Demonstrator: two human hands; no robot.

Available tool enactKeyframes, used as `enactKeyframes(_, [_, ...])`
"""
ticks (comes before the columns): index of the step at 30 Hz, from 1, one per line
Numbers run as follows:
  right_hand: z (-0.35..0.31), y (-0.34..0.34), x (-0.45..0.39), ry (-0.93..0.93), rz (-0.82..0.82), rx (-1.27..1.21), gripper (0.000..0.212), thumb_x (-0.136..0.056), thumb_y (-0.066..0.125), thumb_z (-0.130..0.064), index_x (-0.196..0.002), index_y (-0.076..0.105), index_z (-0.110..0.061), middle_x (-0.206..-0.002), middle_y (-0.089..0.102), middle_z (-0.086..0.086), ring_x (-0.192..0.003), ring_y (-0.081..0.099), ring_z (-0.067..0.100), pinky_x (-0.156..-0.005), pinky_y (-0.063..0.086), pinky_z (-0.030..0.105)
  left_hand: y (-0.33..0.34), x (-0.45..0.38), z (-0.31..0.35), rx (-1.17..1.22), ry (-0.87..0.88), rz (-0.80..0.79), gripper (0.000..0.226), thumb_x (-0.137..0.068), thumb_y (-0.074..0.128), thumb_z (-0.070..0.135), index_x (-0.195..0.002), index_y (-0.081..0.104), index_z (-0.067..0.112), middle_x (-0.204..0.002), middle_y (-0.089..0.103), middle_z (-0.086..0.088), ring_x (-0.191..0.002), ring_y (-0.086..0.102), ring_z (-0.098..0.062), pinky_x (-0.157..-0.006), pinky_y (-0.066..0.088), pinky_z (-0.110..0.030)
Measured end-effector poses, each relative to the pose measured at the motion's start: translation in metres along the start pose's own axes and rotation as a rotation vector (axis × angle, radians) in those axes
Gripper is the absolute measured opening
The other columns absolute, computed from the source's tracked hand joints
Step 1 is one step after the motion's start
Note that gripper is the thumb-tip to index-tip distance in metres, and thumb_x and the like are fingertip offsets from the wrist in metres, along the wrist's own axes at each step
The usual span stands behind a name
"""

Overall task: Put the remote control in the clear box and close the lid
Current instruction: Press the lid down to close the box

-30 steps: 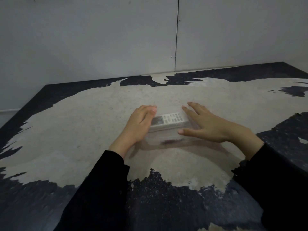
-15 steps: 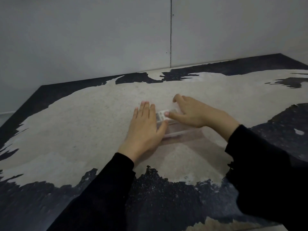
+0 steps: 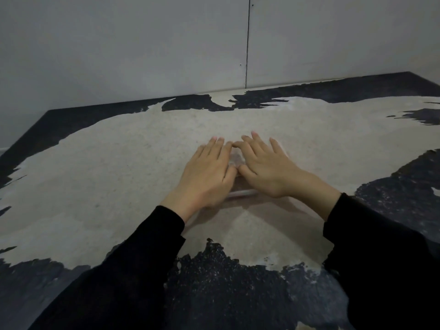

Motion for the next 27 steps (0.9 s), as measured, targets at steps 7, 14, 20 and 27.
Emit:
enactKeyframes(7, [-0.004,-0.013,0.013,0.035,0.242,-0.076,0.056,-0.088,0.027,-0.055,-0.128,0.048,-0.021,-0.142,0.047,0.006,-0.138,0.032,0.024,-0.112,0.025,0.044,-0.004,0.002,-0.010,0.366,-0.061,0.149,0.052,-0.088,0.030,0.030,-0.137,0.042,0.017,-0.150,0.039,-0.003,-0.143,0.024,-0.015,-0.119,0.009,-0.033])
enactKeyframes(14, [-0.017,-0.048,0.036,-0.135,0.476,0.064,0.033,-0.092,0.039,-0.040,-0.092,0.060,-0.015,-0.093,0.065,0.004,-0.084,0.058,0.022,-0.065,0.050,0.036,-0.029,0.012,-0.010,0.831,-0.270,0.476,0.037,-0.087,0.040,0.002,-0.117,0.059,0.013,-0.124,0.056,-0.001,-0.110,0.049,-0.006,-0.097,0.036,-0.017])
enactKeyframes(20, [-0.012,-0.011,0.036,-0.295,0.184,0.150,0.061,-0.088,0.023,-0.062,-0.122,0.048,-0.018,-0.123,0.055,0.006,-0.108,0.053,0.023,-0.090,0.047,0.038,0.000,0.005,-0.028,0.881,-0.488,0.412,0.032,-0.091,0.039,0.007,-0.118,0.054,0.011,-0.125,0.058,-0.010,-0.108,0.053,-0.020,-0.090,0.038,-0.025])
enactKeyframes(27, [0.097,-0.025,0.038,0.042,0.200,0.155,0.052,-0.094,0.031,-0.053,-0.141,0.030,-0.030,-0.154,0.030,-0.001,-0.141,0.025,0.022,-0.111,0.026,0.044,0.017,-0.064,0.027,0.961,-0.481,0.297,0.043,-0.089,0.042,0.006,-0.132,0.043,0.010,-0.117,0.055,-0.009,-0.109,0.053,-0.024,-0.086,0.036,-0.017])
Point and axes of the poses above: each hand's wrist, its own x-axis away from the middle knuckle, its own y-axis out of the palm, z = x × y, the point moved 6 cm from there along -x, towards the middle knuckle
